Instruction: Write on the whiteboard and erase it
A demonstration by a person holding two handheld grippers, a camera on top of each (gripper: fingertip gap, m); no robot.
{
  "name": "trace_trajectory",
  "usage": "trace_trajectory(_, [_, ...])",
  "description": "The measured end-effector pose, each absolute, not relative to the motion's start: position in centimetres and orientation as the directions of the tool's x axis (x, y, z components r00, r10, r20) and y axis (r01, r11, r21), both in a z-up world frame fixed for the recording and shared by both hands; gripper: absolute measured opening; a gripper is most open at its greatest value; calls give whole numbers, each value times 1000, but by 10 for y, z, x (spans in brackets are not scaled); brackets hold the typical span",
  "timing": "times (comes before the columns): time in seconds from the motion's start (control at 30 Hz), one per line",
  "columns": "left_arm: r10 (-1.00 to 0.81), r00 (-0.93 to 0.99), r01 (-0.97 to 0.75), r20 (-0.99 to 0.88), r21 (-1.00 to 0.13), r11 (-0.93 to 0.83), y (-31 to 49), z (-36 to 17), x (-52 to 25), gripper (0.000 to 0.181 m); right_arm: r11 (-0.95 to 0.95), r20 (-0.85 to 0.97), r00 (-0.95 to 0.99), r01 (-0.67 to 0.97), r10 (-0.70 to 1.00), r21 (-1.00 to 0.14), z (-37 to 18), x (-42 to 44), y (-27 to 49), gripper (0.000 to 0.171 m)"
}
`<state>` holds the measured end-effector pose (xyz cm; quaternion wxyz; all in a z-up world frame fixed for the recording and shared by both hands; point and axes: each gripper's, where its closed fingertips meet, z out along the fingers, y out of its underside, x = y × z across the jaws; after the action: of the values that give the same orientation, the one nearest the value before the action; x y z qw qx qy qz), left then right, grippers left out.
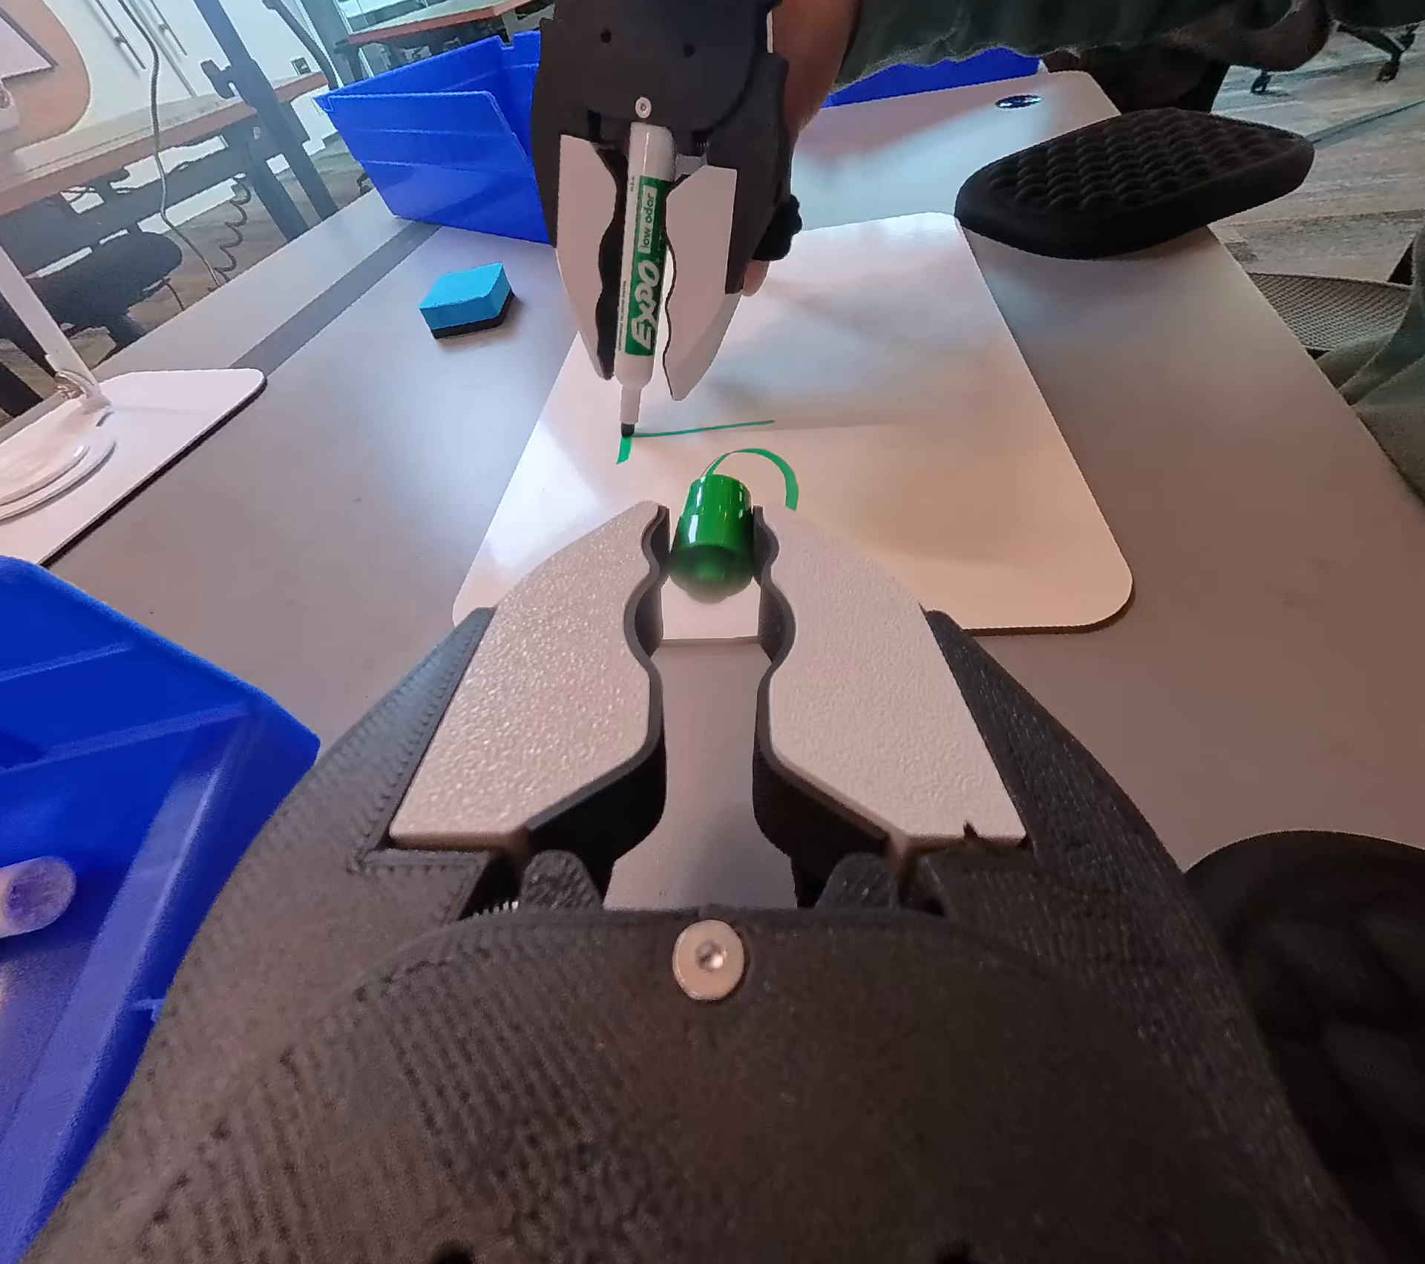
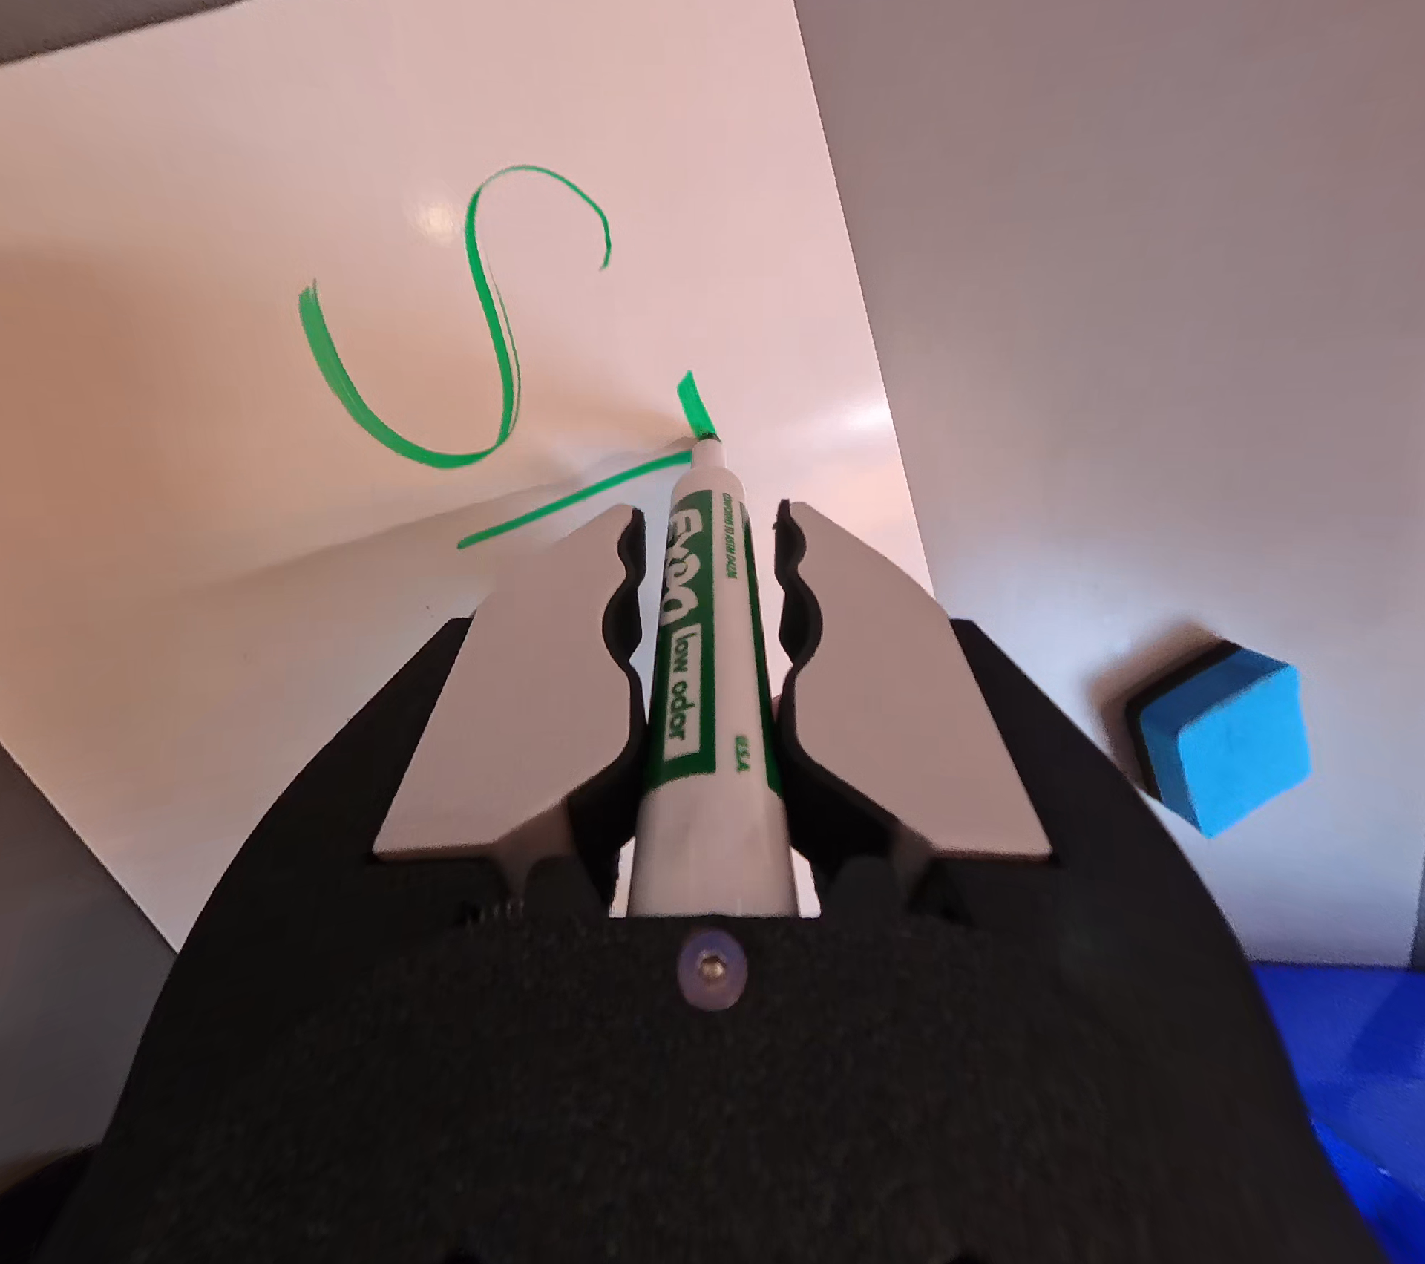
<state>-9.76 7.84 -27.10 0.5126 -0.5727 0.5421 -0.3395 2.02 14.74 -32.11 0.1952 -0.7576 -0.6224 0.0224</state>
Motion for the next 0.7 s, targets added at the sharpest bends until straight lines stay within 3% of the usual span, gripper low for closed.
trace_trajectory(0.3, [-969,181,-274,-168,-955,114,78,-271,-97,20,-197,220,268,934,938,-297,-321,46,150,33])
trace_trajectory(0.7, [-969,182,-273,-167,-955,113,79,-271,-98,20,-216,209,302,910,930,-354,-309,51,141,33])
